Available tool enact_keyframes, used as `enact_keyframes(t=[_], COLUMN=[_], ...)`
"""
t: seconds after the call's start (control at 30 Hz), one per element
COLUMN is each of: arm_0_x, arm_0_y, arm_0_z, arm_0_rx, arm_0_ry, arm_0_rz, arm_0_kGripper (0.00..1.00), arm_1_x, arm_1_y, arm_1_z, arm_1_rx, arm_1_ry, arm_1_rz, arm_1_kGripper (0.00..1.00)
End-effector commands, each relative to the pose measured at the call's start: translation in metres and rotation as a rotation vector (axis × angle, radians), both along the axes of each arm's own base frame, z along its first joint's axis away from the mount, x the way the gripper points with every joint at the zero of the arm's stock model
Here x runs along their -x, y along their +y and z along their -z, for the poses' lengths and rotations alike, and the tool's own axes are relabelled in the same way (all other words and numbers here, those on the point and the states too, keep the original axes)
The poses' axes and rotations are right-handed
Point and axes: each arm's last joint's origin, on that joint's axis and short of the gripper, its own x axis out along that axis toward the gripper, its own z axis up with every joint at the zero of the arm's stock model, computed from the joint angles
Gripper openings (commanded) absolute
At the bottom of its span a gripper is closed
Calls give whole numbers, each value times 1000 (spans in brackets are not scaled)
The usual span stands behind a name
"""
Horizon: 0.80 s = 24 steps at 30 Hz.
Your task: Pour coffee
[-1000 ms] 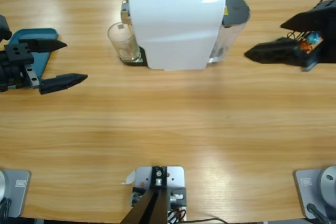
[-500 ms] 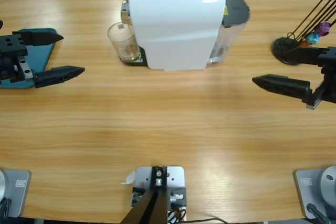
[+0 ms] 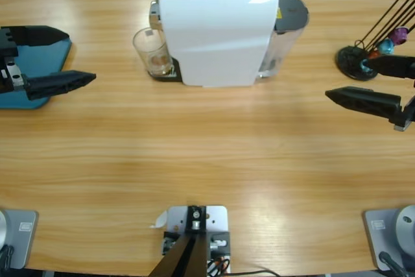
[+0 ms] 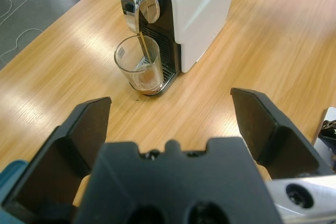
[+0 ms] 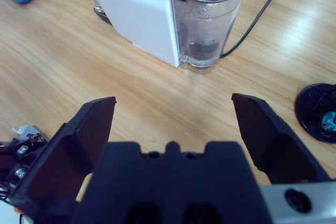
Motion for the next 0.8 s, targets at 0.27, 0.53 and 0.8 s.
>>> enact_keyframes(t=[0.27,0.53,0.8], arm_0_x=[14,37,60], arm_0_y=[17,33,47], arm_0_z=[23,22,20], arm_0_rx=[-45,-4,77], arm_0_ry=[71,114,90], arm_0_rz=[-60,-84,-71], arm_0_kGripper=[1000,1000,1000], arm_1_x=[15,10,7], arm_1_y=[-13,-11,-8], arm_1_z=[10,11,15], arm_1_rx=[68,99,114], arm_1_ry=[-3,9,25], arm_1_rz=[-55,-32,-27], arm_1_kGripper=[1000,1000,1000])
